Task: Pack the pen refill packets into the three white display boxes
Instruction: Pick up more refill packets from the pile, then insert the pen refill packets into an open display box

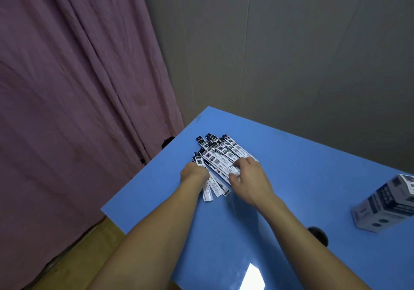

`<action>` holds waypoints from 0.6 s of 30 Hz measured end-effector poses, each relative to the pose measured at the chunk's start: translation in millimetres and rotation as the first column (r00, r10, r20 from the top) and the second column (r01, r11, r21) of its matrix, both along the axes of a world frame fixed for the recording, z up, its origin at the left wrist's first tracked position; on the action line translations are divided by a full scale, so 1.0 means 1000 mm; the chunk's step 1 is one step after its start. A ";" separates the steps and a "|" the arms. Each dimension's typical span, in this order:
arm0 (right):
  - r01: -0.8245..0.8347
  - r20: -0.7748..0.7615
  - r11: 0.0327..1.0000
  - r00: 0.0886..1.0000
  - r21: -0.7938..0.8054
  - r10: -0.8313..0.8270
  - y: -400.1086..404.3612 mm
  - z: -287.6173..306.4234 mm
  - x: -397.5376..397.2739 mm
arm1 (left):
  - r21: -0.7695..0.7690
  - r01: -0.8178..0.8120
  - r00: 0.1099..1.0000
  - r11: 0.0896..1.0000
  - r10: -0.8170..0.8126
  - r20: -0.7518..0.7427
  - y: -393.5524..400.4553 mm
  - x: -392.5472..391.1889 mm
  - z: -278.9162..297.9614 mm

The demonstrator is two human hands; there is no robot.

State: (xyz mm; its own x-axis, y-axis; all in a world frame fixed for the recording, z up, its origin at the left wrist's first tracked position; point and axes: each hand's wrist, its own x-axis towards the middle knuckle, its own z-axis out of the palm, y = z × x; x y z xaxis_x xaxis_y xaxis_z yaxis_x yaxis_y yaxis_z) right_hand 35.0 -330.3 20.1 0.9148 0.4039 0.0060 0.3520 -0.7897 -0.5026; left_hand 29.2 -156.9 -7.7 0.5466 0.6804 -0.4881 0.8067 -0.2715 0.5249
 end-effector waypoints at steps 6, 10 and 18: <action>-0.017 -0.025 1.000 1.000 -0.018 0.016 0.007 0.000 -0.007 | -0.069 -0.035 0.995 0.997 0.041 0.092 0.014 -0.012 0.004; -0.030 -0.046 1.000 0.999 -0.007 0.029 0.017 0.001 -0.013 | -0.156 -0.068 0.981 0.985 0.095 0.170 0.026 -0.024 0.009; -0.030 -0.113 0.997 0.993 -0.073 0.021 0.029 0.000 -0.038 | -0.205 0.063 0.934 0.977 0.014 0.357 0.038 -0.062 0.030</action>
State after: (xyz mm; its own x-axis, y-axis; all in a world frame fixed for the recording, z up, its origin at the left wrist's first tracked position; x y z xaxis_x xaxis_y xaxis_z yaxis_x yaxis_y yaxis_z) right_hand -2.9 -301.1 19.8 0.8973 0.4226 -0.1273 0.3171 -0.8180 -0.4800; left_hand -33.2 -119.4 21.9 0.7255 0.5679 -0.3888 0.5513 -0.1412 0.8223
